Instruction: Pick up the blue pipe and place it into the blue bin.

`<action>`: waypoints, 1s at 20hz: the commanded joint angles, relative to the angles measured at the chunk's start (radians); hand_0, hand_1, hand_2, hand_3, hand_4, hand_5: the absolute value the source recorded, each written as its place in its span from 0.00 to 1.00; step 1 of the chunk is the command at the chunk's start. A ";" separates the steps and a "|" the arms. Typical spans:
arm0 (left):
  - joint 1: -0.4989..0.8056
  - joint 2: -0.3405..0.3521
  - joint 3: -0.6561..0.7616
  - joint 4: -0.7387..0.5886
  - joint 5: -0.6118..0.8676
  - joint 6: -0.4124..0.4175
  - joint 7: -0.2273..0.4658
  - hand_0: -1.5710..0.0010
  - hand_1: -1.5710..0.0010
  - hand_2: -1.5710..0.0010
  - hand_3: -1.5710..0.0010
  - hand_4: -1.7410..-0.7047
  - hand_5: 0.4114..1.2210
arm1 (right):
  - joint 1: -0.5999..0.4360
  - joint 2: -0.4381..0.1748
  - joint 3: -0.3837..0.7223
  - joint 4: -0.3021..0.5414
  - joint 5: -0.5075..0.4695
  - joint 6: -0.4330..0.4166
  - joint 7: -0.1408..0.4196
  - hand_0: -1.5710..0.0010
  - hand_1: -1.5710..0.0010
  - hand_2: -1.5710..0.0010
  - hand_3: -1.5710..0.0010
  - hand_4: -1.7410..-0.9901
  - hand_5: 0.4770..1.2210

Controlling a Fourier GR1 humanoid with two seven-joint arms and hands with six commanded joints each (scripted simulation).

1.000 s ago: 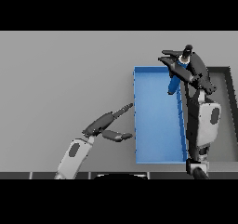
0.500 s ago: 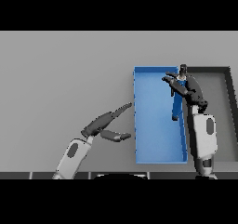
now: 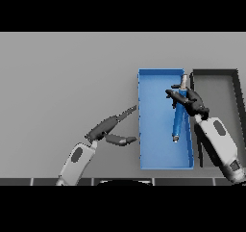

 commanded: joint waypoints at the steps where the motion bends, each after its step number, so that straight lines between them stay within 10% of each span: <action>1: -0.004 0.001 0.003 0.006 0.000 0.000 -0.004 1.00 1.00 1.00 1.00 0.79 0.10 | -0.014 -0.031 0.039 0.007 -0.045 -0.041 0.000 0.45 0.48 0.50 0.85 0.45 0.89; 8: 0.007 0.007 0.006 -0.007 0.020 -0.013 -0.004 1.00 1.00 1.00 1.00 0.79 0.10 | -0.100 -0.169 0.251 -0.009 0.046 0.086 0.000 0.88 0.89 0.89 0.97 0.69 0.53; 20: -0.014 0.002 0.017 -0.033 0.035 -0.011 0.032 1.00 1.00 1.00 1.00 0.78 0.10 | -0.172 -0.228 0.381 0.015 0.044 0.178 -0.026 0.99 0.99 0.99 1.00 0.87 0.32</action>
